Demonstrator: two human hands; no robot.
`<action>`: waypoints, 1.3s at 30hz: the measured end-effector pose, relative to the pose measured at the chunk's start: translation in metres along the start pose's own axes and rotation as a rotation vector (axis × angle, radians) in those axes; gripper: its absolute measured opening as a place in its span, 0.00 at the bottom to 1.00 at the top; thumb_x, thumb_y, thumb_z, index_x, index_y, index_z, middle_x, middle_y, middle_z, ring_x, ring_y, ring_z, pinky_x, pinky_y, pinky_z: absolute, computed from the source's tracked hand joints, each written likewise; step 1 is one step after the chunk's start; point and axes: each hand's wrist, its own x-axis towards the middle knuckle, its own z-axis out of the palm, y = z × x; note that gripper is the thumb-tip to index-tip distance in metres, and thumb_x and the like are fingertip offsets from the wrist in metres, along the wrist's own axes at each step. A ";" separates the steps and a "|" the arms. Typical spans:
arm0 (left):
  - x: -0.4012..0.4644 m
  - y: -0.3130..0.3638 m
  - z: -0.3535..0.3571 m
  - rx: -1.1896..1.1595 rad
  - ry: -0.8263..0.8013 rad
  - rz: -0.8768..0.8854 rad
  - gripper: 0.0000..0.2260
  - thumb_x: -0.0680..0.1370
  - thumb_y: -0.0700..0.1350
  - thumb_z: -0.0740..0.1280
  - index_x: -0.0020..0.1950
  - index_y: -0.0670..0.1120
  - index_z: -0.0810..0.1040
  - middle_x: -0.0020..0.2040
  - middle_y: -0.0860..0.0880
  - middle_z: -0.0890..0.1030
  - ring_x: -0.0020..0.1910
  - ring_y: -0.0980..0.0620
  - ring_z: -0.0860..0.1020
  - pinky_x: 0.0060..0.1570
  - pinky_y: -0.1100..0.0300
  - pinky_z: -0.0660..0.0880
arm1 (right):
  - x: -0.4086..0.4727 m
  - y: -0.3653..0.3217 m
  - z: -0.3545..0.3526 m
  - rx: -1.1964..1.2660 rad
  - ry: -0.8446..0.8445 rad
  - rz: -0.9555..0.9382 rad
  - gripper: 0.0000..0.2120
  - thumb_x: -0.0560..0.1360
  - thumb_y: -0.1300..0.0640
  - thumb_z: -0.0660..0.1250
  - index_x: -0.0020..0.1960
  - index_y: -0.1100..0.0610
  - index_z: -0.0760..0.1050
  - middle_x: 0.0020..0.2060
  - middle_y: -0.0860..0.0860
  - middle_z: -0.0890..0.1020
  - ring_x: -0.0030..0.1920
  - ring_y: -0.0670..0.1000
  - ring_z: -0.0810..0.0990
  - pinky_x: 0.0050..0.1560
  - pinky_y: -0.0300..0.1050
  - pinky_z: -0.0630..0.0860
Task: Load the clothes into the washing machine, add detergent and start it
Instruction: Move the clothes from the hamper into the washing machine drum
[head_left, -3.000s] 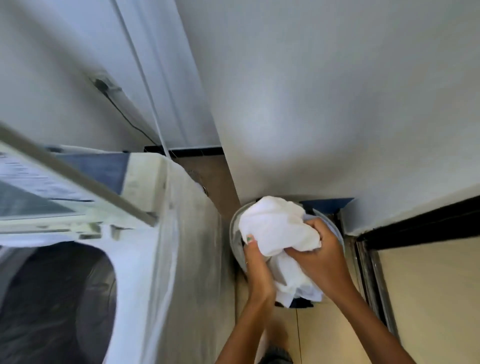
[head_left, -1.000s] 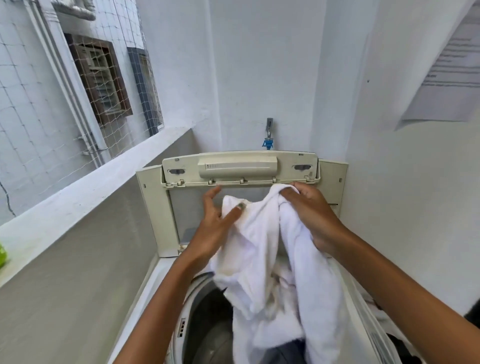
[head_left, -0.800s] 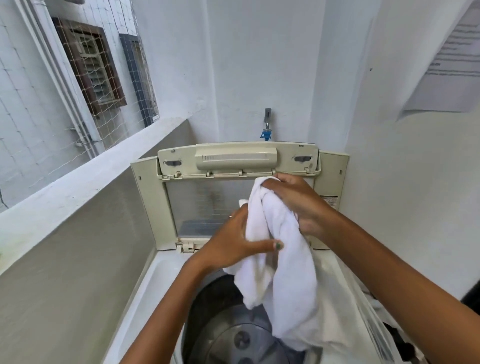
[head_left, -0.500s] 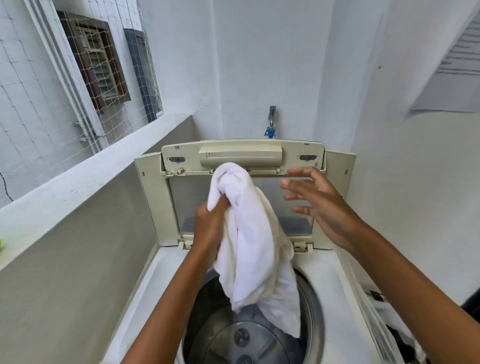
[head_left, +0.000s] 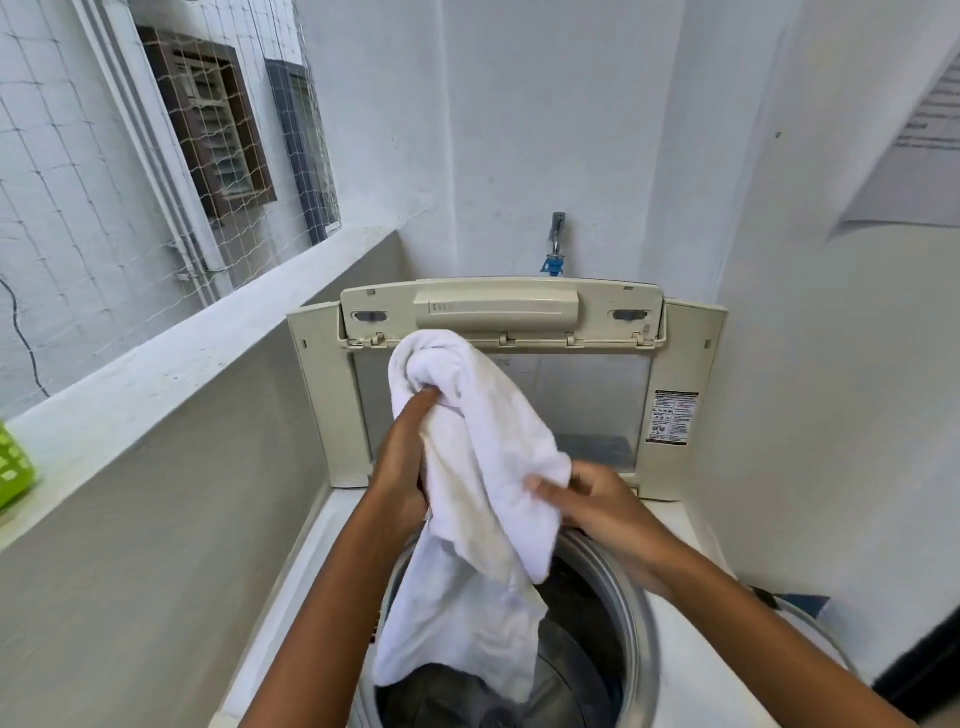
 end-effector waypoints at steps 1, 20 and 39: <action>0.000 0.002 -0.006 0.007 -0.042 0.011 0.11 0.79 0.52 0.62 0.48 0.46 0.78 0.45 0.46 0.82 0.43 0.48 0.80 0.45 0.55 0.76 | 0.005 -0.004 -0.004 0.060 0.085 -0.033 0.07 0.75 0.58 0.67 0.51 0.59 0.79 0.48 0.53 0.84 0.50 0.51 0.81 0.51 0.45 0.75; 0.012 0.099 -0.081 1.101 0.316 0.763 0.17 0.73 0.49 0.73 0.61 0.55 0.78 0.59 0.53 0.80 0.60 0.49 0.77 0.59 0.52 0.72 | 0.022 -0.125 -0.144 -0.902 0.484 -0.446 0.04 0.75 0.58 0.67 0.43 0.58 0.77 0.38 0.55 0.78 0.40 0.51 0.74 0.36 0.29 0.66; -0.032 0.123 0.003 0.430 0.019 0.672 0.09 0.80 0.43 0.60 0.44 0.44 0.77 0.37 0.52 0.80 0.34 0.54 0.78 0.42 0.61 0.76 | 0.011 -0.165 -0.055 -0.212 0.303 -0.604 0.17 0.76 0.66 0.54 0.56 0.49 0.73 0.50 0.48 0.78 0.48 0.45 0.78 0.41 0.40 0.77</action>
